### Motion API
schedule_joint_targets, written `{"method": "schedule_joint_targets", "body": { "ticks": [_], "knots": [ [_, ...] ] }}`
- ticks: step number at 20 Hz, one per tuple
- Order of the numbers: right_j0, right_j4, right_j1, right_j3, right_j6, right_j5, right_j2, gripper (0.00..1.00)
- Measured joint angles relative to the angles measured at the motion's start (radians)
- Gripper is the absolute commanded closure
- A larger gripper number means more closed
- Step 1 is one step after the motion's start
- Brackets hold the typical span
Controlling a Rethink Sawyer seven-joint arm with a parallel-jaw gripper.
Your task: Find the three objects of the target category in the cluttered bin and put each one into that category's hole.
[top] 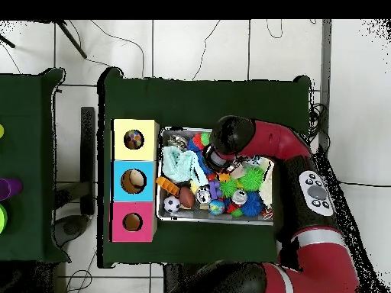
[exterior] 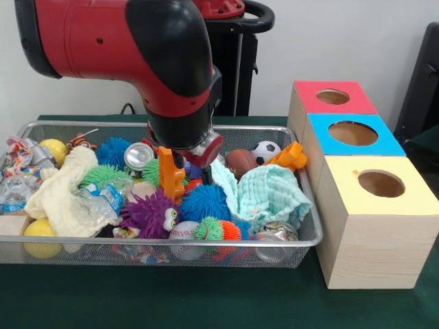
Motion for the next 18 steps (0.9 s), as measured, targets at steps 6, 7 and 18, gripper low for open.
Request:
{"method": "schedule_joint_targets", "body": {
  "ticks": [6,7,18],
  "knots": [
    [-0.019,0.0,0.018,0.0,0.0,-0.023,0.0,0.0],
    [-0.021,0.0,0.02,0.0,0.0,-0.028,0.0,0.0],
    [-0.123,0.002,0.082,0.0,0.0,-0.154,0.012,0.0]
  ]
}}
